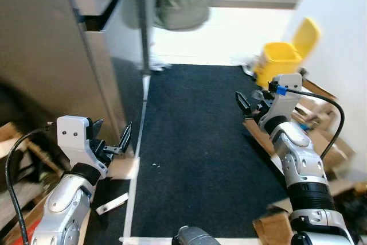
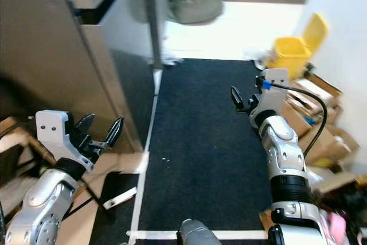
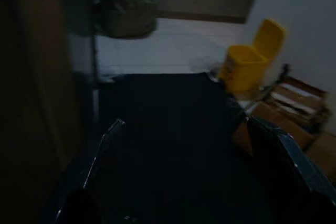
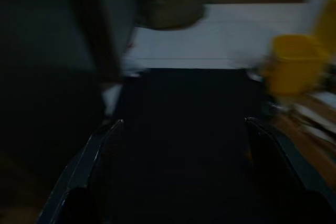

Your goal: Picking trash to rubbish bin

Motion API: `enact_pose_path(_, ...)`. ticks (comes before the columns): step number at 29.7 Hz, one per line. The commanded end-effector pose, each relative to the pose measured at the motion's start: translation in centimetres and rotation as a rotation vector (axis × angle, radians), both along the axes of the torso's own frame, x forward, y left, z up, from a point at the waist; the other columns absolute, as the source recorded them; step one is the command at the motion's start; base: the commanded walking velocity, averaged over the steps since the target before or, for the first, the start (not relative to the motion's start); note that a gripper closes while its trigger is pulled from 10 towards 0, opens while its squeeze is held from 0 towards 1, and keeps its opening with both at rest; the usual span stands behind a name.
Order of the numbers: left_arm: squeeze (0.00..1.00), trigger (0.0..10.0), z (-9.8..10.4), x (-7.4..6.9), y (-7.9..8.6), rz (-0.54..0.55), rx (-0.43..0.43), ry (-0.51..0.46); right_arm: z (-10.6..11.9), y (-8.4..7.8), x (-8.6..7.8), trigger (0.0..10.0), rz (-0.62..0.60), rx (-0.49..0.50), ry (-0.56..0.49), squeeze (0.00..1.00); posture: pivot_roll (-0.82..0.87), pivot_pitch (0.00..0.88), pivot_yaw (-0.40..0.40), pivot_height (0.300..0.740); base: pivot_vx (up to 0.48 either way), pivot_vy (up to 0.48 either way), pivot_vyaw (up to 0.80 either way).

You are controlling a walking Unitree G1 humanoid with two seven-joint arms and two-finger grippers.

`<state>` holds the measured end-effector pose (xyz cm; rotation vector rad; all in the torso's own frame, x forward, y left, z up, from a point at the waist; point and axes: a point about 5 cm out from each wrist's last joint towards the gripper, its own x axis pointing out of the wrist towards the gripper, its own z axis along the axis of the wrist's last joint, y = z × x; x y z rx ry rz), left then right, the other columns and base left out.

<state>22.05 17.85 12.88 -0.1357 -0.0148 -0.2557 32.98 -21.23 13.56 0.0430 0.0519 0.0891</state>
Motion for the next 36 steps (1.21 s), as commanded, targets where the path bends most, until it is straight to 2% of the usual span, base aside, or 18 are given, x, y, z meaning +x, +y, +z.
enact_pose_path(1,0.00,10.0,0.0,-0.2,0.1,0.014,-0.004,-0.004,-0.3,-0.1,-0.3,10.0,-0.022,-0.002,0.016,0.00,-0.07,0.000,-0.027,0.740,0.000,0.000,-0.76)
enact_pose_path(9,0.00,10.0,0.0,-0.3,0.2,0.023,-0.005,-0.011,-0.8,-0.1,-1.8,10.0,-0.016,-0.073,0.043,0.00,-0.08,0.000,-0.025,0.740,0.000,0.000,-0.77)
enact_pose_path(13,0.00,10.0,0.0,-0.4,0.3,0.032,-0.006,-0.013,-1.1,0.2,-2.6,10.0,0.008,-0.120,0.052,0.00,-0.08,0.000,-0.024,0.740,0.000,0.000,-0.77)
enact_pose_path(14,0.00,10.0,0.0,-0.6,0.3,0.041,-0.003,-0.009,-1.3,0.6,-3.3,10.0,0.037,-0.158,0.058,0.00,-0.08,0.000,-0.024,0.740,0.000,0.000,-0.77)
enact_pose_path(17,0.00,10.0,-0.1,-0.9,0.5,0.053,0.002,-0.002,-1.5,0.9,-3.9,10.0,0.052,-0.176,0.064,0.00,-0.09,0.000,-0.020,0.740,0.000,0.000,-0.76)
enact_pose_path(23,0.00,10.0,-0.7,-3.0,0.3,0.070,0.008,0.045,-1.9,1.9,-7.2,10.0,0.089,-0.217,0.067,0.00,-0.13,0.000,-0.002,0.740,0.000,0.000,-0.77)
enact_pose_path(26,0.00,10.0,-0.6,-2.9,0.5,0.067,-0.010,0.040,-1.7,1.7,-7.1,10.0,0.072,-0.205,0.052,0.00,-0.13,0.000,0.002,0.740,0.000,0.000,-0.77)
enact_pose_path(30,0.00,10.0,0.3,-1.1,0.7,0.051,-0.021,-0.012,-1.1,1.5,-5.9,10.0,0.071,-0.112,0.011,0.00,-0.14,0.000,0.001,0.740,0.000,0.000,-0.78)
enact_pose_path(32,0.00,10.0,0.4,-1.1,0.6,0.045,-0.023,-0.020,-0.8,1.6,-5.3,10.0,0.083,-0.077,0.008,0.00,-0.14,0.000,-0.001,0.740,0.000,0.000,-0.80)
enact_pose_path(36,0.00,10.0,0.6,-1.3,0.4,0.049,-0.028,-0.026,-0.6,1.6,-5.4,10.0,0.086,-0.056,0.013,0.00,-0.13,0.000,-0.015,0.740,0.000,0.000,-0.80)
